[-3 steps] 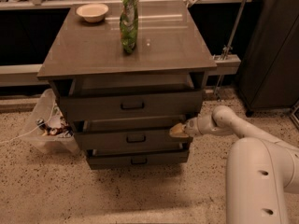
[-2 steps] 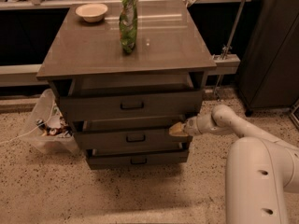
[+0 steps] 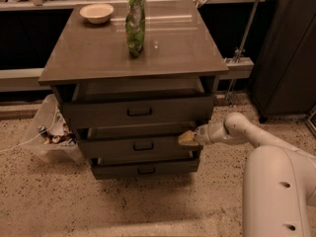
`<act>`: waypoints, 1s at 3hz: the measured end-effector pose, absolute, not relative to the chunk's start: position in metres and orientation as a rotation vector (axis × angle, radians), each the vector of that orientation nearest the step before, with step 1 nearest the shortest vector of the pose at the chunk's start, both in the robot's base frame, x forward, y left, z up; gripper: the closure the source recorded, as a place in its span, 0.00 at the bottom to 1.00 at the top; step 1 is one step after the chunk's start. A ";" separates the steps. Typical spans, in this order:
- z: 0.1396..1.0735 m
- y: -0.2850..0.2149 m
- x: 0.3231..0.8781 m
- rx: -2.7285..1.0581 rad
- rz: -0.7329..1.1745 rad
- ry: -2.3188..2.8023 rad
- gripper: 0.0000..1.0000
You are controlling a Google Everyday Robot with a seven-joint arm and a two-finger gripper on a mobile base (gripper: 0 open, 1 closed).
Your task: Close middle drawer
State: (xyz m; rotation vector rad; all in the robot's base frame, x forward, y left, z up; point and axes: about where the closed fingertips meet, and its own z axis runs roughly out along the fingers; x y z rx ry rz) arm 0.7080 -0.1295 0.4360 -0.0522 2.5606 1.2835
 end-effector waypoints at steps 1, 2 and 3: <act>0.451 -0.134 0.693 -0.065 1.286 2.525 1.00; 0.450 -0.133 0.690 -0.065 1.291 2.529 0.81; 0.450 -0.133 0.690 -0.065 1.291 2.529 0.58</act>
Offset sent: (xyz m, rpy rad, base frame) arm -0.0133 -0.0041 0.0138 0.0104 -0.0292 -0.0035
